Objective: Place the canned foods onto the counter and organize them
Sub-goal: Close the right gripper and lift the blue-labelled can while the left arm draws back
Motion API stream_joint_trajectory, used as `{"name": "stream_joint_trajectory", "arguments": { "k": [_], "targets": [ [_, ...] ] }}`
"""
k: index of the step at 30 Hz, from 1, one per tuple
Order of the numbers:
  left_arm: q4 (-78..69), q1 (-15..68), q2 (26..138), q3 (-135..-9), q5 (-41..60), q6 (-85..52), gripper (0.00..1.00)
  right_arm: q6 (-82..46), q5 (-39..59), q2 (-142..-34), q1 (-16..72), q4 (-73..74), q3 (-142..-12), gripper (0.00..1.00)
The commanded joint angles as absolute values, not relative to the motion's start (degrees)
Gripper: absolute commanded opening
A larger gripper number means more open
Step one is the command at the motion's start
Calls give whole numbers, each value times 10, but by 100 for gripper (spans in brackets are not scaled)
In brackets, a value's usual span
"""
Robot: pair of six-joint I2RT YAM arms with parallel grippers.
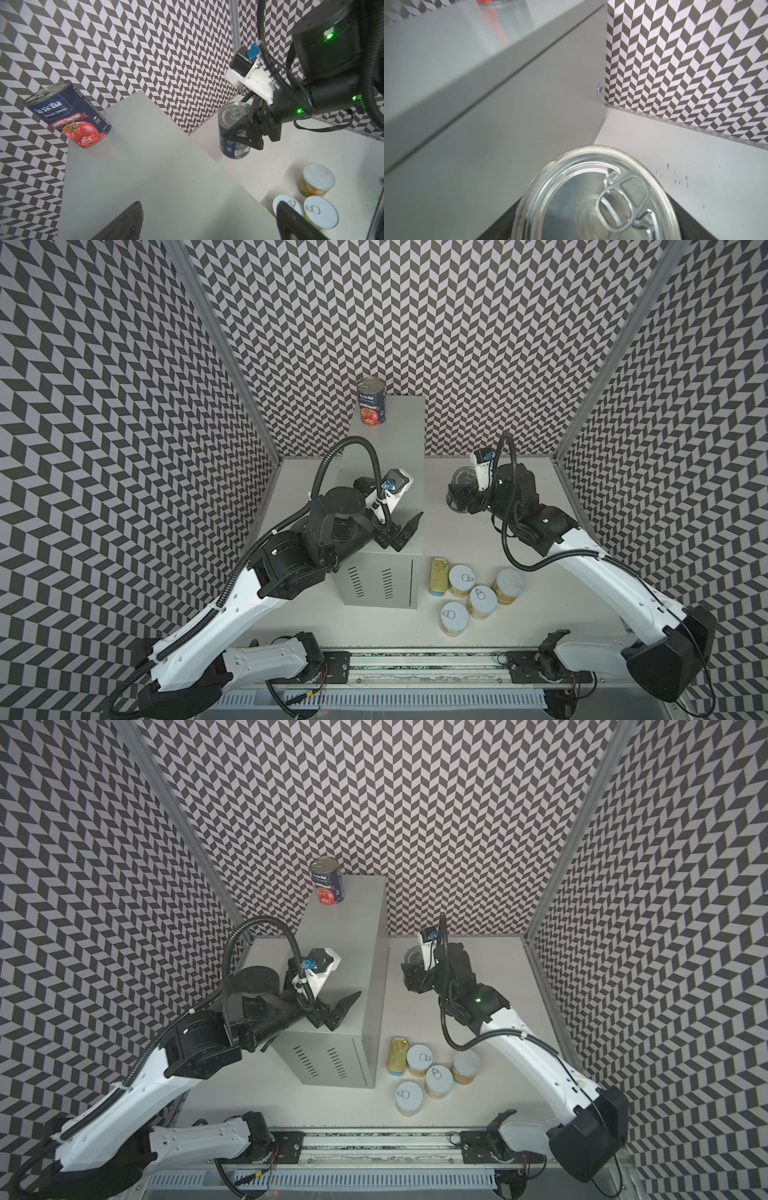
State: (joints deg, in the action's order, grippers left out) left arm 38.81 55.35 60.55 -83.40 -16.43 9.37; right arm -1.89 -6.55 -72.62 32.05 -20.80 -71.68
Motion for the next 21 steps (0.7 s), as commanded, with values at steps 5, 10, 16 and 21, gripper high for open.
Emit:
{"name": "stream_joint_trajectory", "arguments": {
  "k": [5,10,16,21],
  "targets": [
    [354,548,577,-807,-169,92,100,8,1,-662,320,-122,-808,62],
    [330,547,558,-782,-166,94,100,0,60,-664,320,-129,-850,62],
    [308,547,549,-768,-171,102,100,-14,124,-675,320,-124,-892,61],
    [286,547,542,-756,-175,106,100,-26,173,-696,321,-118,-924,61]
  ]
}}
